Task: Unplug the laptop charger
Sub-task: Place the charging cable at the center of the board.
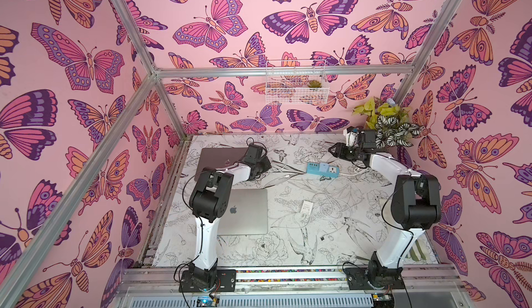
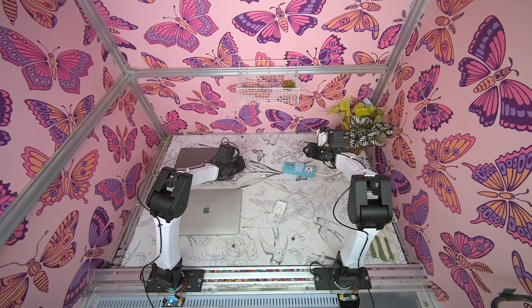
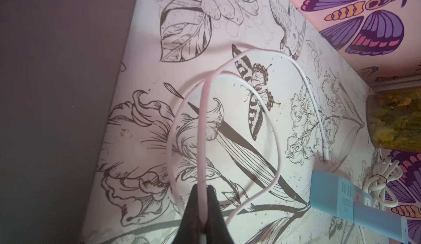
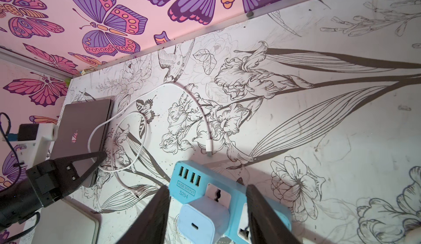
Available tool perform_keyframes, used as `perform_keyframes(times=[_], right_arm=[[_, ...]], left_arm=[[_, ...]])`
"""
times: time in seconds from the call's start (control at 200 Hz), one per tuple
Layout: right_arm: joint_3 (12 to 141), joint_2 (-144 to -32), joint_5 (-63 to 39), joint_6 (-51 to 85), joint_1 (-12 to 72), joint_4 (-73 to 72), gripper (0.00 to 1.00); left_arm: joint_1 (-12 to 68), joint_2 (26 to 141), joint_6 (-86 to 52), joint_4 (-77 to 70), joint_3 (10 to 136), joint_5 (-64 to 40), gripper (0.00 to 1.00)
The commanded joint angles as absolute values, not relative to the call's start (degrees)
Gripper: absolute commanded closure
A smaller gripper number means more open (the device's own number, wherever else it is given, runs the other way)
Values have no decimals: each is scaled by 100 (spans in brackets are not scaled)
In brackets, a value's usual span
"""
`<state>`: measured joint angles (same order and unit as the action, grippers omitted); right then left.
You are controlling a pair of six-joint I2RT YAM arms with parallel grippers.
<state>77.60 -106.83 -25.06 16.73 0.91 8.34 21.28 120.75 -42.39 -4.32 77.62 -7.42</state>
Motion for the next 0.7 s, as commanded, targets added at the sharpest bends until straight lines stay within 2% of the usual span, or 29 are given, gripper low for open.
perform_keyframes(times=[0.0,0.155,0.31,0.376,0.451,0.501,0.556,0.676,0.696], right_arm=[[7775,-10691,-2586,1760,141,809,45],[7745,-10708,-2645,1787,188,722,45],[7965,-10845,-2598,1575,396,997,45],[8094,-10839,-2255,1472,515,1256,45],[8278,-10766,-1352,1446,666,1766,42],[8394,-10664,-759,1264,840,2081,39],[8436,-10545,-196,1043,1072,2271,35],[8649,-10564,46,1315,1238,2685,33],[8680,-10574,34,1431,1237,2759,33]], left_arm=[[2126,11782,-4429,-651,7550,-498,100],[2128,11761,-4666,-1363,7196,-547,100],[2169,12245,-4510,-1397,7787,-1298,100],[2188,12401,-4524,-1397,7946,-1371,95],[2188,12422,-4553,-1406,7953,-1315,80],[2197,12312,-4539,-1428,7840,-1124,65],[2246,12113,-4510,-1453,7655,-771,41],[2387,11743,-4143,-1564,7464,-417,28],[2417,11665,-4082,-1564,7439,-358,21]])
